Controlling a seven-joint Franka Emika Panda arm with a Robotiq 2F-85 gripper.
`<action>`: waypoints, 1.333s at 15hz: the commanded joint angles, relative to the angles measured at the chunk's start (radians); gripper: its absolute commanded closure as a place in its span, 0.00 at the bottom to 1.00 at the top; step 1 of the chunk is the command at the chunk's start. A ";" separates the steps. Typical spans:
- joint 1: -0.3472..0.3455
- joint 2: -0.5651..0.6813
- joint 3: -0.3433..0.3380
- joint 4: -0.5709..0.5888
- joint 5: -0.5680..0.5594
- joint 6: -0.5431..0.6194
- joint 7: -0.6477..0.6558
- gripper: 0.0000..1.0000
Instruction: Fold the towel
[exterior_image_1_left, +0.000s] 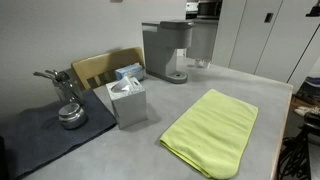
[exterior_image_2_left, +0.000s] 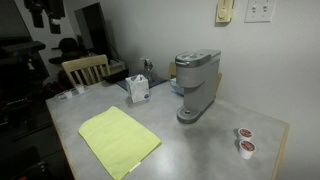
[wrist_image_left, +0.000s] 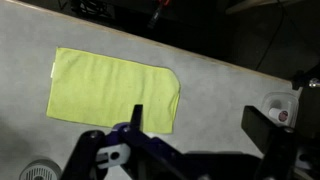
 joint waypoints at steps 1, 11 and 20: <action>-0.017 0.001 0.013 0.003 0.005 -0.004 -0.005 0.00; -0.017 0.001 0.013 0.003 0.005 -0.004 -0.005 0.00; -0.024 0.009 0.015 0.003 -0.042 0.018 -0.008 0.00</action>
